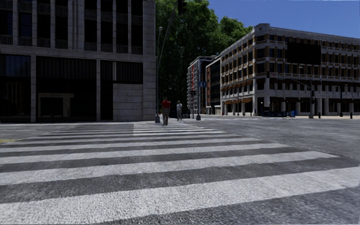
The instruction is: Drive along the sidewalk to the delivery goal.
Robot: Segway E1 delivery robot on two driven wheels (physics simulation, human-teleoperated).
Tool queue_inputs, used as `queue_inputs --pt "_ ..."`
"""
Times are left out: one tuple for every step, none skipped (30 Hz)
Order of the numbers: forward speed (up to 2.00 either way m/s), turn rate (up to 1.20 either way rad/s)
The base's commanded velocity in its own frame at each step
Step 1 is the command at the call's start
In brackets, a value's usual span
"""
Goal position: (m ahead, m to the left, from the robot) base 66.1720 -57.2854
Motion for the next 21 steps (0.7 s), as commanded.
queue_inputs --pt "2.00 0.26" --pt "2.00 0.27" --pt "2.00 0.27" --pt "2.00 0.27" --pt "2.00 0.30" --pt "2.00 0.34" --pt "2.00 0.36" --pt "2.00 0.36" --pt "2.00 0.36" --pt "2.00 0.37" --pt "2.00 0.37" --pt "2.00 0.38" --pt "2.00 0.38" --pt "2.00 0.38" --pt "2.00 0.38" --pt "2.00 0.38" --pt "2.00 0.38" --pt "2.00 0.38" --pt "2.00 0.38" --pt "2.00 0.38" --pt "2.00 0.38"
